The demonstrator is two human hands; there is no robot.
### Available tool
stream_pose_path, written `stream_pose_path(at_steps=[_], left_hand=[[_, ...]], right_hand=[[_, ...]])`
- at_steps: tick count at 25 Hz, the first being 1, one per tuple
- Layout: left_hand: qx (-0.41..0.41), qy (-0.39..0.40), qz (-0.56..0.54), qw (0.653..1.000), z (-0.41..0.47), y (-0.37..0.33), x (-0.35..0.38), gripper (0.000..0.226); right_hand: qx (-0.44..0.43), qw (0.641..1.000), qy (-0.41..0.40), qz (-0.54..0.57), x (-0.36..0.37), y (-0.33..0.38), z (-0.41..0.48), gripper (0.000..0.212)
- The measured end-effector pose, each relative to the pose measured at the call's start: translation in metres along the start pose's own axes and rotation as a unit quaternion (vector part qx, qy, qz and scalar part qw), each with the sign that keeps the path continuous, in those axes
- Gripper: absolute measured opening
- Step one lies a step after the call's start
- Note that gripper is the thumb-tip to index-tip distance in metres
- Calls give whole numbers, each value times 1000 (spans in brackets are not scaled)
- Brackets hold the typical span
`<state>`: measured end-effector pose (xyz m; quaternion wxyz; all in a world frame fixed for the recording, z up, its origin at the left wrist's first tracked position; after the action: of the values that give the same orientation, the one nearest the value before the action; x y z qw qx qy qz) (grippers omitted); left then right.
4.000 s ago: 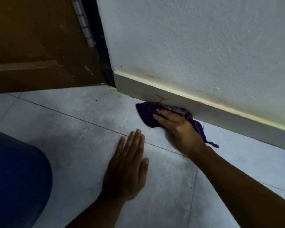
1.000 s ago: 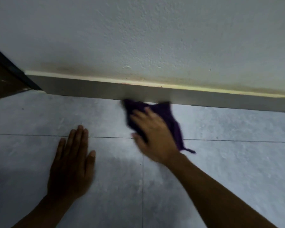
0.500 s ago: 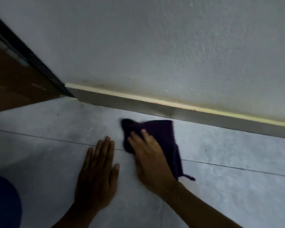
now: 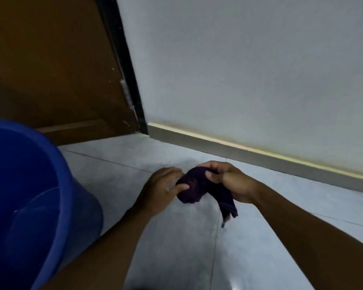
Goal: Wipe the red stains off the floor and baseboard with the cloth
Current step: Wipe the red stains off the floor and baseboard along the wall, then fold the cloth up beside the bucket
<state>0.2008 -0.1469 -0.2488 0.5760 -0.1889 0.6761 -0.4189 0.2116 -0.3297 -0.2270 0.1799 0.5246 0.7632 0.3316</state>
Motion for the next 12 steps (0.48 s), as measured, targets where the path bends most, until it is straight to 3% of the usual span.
stream_pose_path(at_steps=[2,5,9,12], left_hand=[[-14,4,-14,1000,-2,-36,-33,27],[-25,34,-3,999,-10,-86,-74,21],[17,74,55,996,-9,-147,-118,14],[35,115,125,985,-11,-176,-145,26]], right_hand=[[9,996,57,72,16,17,-27,25],[-10,994,61,88,31,51,-60,24],[-98,990,-1,-96,63,106,-91,42],[-173,944,-75,-269,96,136,-108,33]])
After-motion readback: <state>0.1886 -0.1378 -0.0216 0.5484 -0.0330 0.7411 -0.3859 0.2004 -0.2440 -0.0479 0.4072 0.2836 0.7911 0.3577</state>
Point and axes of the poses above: each hand's wrist, its own z-axis towards the middle knuckle, its own x-axis out of the palm, y = z × x, the point moved 9 cm from there along z, towards the middle knuckle, and after that the axes turned 8 degrees about x, right-handed, at the moved point
